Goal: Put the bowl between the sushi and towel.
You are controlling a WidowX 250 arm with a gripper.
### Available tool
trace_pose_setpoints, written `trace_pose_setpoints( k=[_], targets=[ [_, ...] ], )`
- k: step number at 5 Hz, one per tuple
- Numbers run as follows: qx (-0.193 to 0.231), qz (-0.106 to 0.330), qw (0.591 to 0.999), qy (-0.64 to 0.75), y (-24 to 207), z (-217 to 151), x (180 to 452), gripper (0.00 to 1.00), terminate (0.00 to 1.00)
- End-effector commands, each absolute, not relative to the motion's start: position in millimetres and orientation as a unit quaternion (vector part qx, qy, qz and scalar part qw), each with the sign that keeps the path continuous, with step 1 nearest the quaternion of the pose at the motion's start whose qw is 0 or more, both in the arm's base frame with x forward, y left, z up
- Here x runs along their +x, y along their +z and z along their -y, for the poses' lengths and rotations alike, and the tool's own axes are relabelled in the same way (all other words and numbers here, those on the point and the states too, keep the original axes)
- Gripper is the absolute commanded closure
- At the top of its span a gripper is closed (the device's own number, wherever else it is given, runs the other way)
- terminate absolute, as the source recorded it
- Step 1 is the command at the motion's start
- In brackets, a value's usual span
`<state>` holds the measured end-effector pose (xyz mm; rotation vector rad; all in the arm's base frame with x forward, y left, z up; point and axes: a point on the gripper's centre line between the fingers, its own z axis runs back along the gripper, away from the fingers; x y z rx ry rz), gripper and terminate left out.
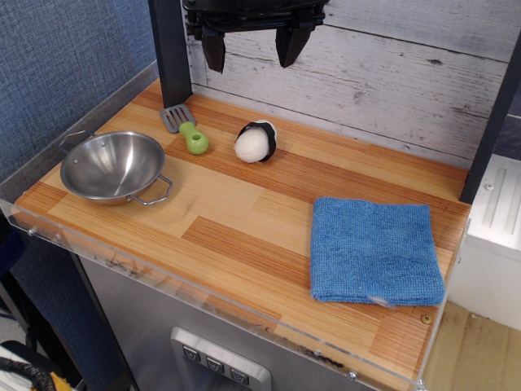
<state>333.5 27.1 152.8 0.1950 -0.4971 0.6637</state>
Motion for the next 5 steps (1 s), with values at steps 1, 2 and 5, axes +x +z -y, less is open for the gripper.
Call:
trace_pose_setpoints(
  k=[1, 2, 5],
  targets=[
    [0.095, 0.241, 0.911, 0.322, 153, -27, 333, 0.0, 0.0],
    [0.099, 0.234, 0.897, 0.362, 150, -44, 322, 0.0, 0.0],
    [0.117, 0.179, 0.868, 0.448, 124, -88, 299, 0.0, 0.0]
  ],
)
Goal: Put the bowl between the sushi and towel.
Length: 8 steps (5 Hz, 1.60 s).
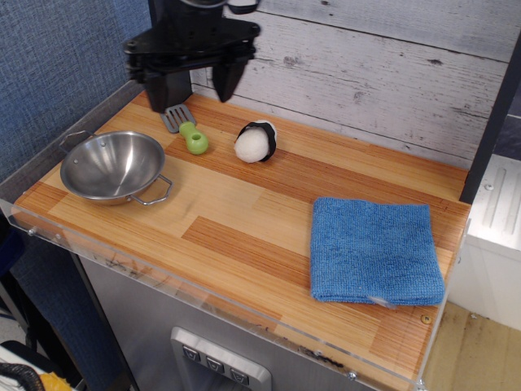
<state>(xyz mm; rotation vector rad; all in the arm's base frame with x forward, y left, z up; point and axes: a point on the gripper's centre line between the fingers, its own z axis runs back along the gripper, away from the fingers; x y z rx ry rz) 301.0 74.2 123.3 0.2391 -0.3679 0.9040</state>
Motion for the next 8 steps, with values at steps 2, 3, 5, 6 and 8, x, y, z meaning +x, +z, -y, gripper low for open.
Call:
trace_pose_setpoints(
  k=[2, 3, 5, 6, 8],
  targets=[
    [0.132, 0.135, 0.877, 0.442, 88, -105, 300, 0.0, 0.0],
    [0.141, 0.117, 0.881, 0.437, 71, -111, 295, 0.0, 0.0],
    [0.159, 0.083, 0.884, 0.432, 41, -126, 286, 0.0, 0.0],
    [0.162, 0.074, 0.885, 0.431, 33, -131, 284, 0.0, 0.0],
    [0.169, 0.076, 0.88, 0.438, 32, -138, 285, 1.0, 0.0]
  ],
)
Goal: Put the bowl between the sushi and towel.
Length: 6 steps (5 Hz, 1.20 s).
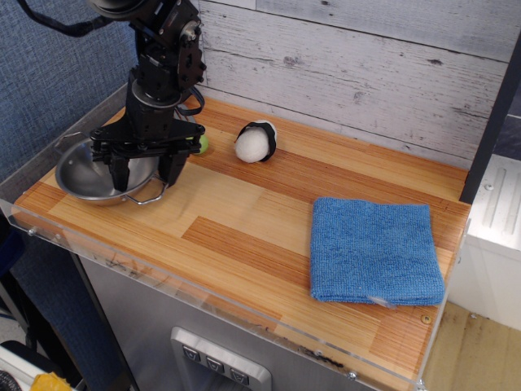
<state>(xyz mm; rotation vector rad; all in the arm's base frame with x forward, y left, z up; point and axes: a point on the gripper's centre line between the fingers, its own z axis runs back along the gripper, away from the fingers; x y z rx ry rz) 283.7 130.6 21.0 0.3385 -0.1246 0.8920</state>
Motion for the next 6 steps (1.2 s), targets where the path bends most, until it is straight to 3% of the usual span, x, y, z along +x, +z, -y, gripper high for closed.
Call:
trace_pose_setpoints(
  k=[1, 3, 4, 6],
  targets=[
    [0.169, 0.079, 0.88, 0.438, 33, -137, 285, 1.0, 0.0],
    [0.165, 0.081, 0.882, 0.433, 37, -133, 284, 1.0, 0.0],
    [0.159, 0.097, 0.886, 0.425, 55, -127, 290, 1.0, 0.0],
    [0.139, 0.176, 0.894, 0.388, 122, -101, 307, 1.0, 0.0]
  ],
)
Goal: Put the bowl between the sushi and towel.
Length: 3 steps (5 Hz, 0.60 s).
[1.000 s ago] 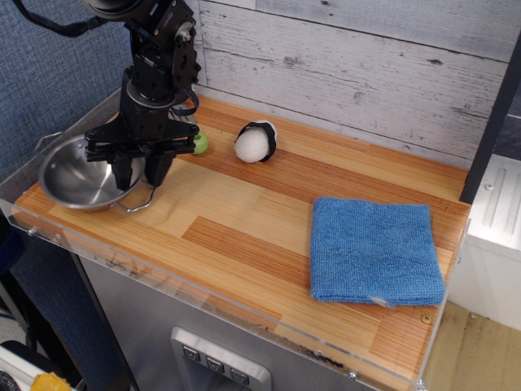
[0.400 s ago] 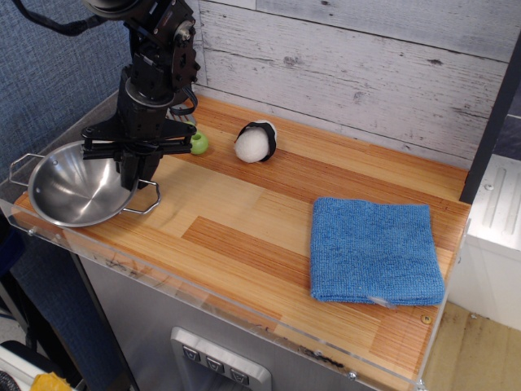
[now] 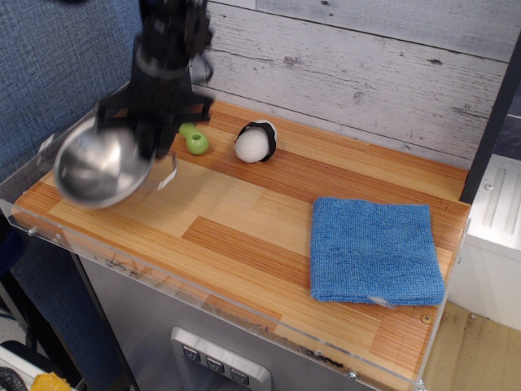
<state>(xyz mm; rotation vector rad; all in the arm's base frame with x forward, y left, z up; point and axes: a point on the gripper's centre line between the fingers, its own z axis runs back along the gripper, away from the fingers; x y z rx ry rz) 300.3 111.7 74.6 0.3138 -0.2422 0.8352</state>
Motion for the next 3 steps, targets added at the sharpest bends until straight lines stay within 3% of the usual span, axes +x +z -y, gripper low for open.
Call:
trace_pose_setpoints(
  k=[1, 3],
  targets=[
    [0.119, 0.195, 0.901, 0.369, 143, -74, 320, 1.0, 0.0],
    [0.1, 0.2, 0.935, 0.275, 144, -3, 338, 1.0, 0.0]
  ],
)
